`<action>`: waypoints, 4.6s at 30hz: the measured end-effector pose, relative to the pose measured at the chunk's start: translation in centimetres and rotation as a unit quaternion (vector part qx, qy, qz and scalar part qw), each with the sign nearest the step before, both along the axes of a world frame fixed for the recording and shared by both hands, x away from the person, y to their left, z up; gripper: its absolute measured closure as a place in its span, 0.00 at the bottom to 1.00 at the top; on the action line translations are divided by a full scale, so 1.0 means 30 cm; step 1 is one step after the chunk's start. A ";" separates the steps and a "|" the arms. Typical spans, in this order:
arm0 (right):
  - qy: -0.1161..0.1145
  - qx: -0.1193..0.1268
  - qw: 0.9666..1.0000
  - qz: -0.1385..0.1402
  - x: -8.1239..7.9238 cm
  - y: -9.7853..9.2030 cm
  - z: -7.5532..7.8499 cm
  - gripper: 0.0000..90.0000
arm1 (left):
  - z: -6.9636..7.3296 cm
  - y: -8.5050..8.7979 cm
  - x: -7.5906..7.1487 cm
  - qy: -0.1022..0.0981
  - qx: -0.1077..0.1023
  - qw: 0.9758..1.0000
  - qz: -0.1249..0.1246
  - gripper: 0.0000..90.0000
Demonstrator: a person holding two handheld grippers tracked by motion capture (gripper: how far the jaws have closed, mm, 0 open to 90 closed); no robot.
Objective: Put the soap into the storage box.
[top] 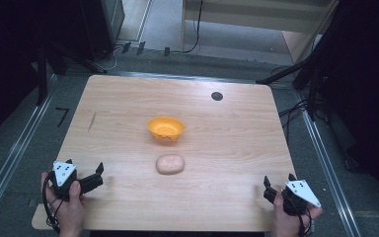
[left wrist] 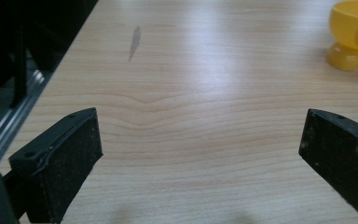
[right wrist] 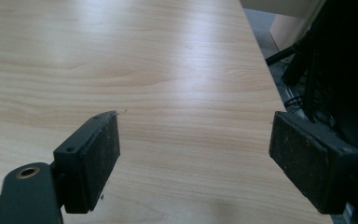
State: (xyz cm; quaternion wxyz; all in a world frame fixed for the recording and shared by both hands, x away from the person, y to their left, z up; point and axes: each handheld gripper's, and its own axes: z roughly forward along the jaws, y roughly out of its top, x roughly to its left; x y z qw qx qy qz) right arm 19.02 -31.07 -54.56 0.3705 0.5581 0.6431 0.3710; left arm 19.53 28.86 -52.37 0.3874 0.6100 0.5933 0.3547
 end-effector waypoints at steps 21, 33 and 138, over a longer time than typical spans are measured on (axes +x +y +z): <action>0.083 -0.092 0.939 0.321 0.190 0.103 0.100 0.27 | -0.001 -0.011 0.004 0.002 0.008 1.000 -0.011 0.00; 0.126 -0.120 0.896 0.408 0.293 0.210 0.163 0.30 | -0.001 -0.008 0.007 0.003 0.007 1.000 -0.017 0.00; 0.234 -0.216 0.722 0.614 0.505 0.939 0.120 0.37 | -0.001 -0.015 0.009 0.005 0.013 1.000 -0.024 0.00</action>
